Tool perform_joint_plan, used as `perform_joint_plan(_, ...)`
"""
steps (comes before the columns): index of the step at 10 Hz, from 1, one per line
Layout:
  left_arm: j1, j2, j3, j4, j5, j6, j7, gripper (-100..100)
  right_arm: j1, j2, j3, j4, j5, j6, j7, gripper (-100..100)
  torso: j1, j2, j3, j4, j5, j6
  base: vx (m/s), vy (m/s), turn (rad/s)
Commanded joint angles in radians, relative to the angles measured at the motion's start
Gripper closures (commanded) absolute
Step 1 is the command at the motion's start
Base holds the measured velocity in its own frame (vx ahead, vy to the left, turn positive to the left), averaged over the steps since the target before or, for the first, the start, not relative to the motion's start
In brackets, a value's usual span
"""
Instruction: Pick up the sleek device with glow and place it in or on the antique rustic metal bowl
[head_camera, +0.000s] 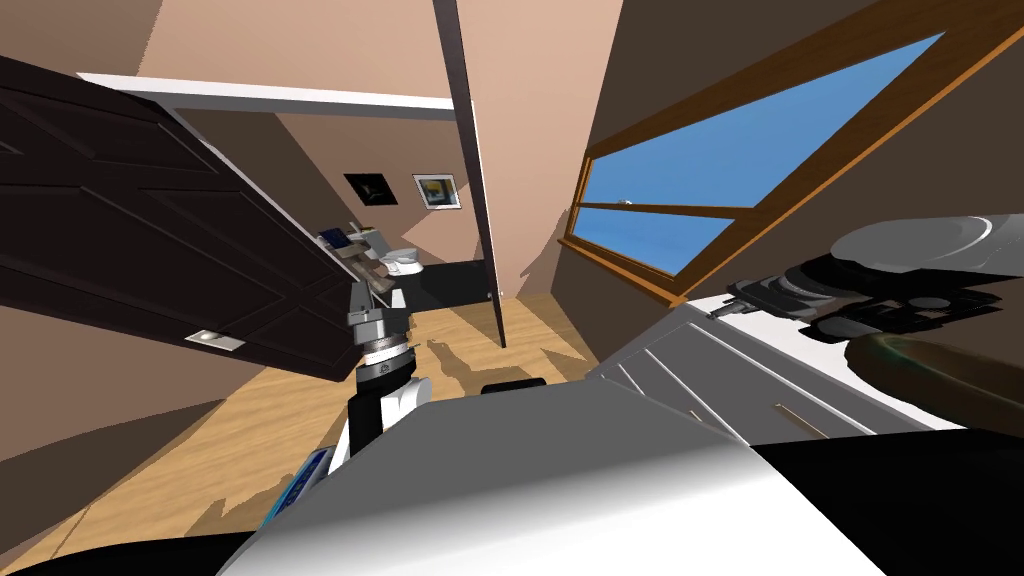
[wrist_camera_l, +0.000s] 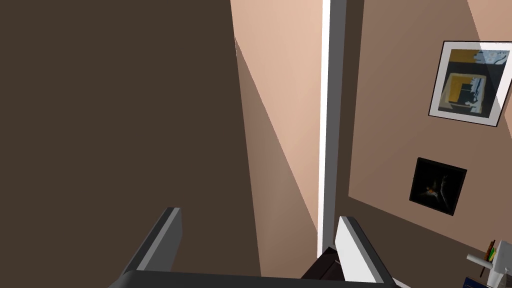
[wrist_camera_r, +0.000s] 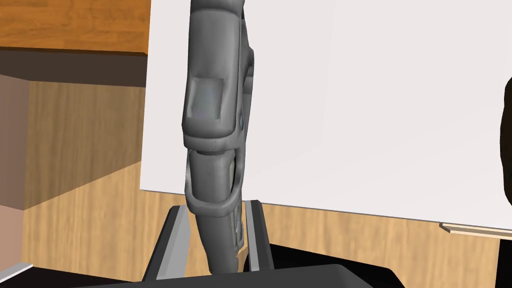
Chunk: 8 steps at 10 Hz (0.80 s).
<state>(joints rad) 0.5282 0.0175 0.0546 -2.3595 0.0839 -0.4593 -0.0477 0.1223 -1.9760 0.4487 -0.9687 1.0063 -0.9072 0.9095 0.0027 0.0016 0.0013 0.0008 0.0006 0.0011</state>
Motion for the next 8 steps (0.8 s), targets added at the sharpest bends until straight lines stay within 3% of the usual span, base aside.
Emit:
perform_joint_plan(1, 0.0, 0.0, 0.0, 0.0, 0.0, 0.0, 0.0, 0, -0.026, -0.017, -0.01, 0.007, 0.0, -0.031, 0.035, 100, 0.0, 0.0, 0.0, 0.0, 0.0, 0.0, -0.081, 0.097, 0.04)
perform_joint_plan(8, 0.0, 0.0, 0.0, 0.0, 0.0, 0.0, 0.0, 0, -0.079, -0.075, -0.015, -0.001, -0.008, -0.087, 0.102, 100, 0.003, 0.003, 0.002, 0.001, 0.002, 0.0, -0.054, 0.049, 0.01)
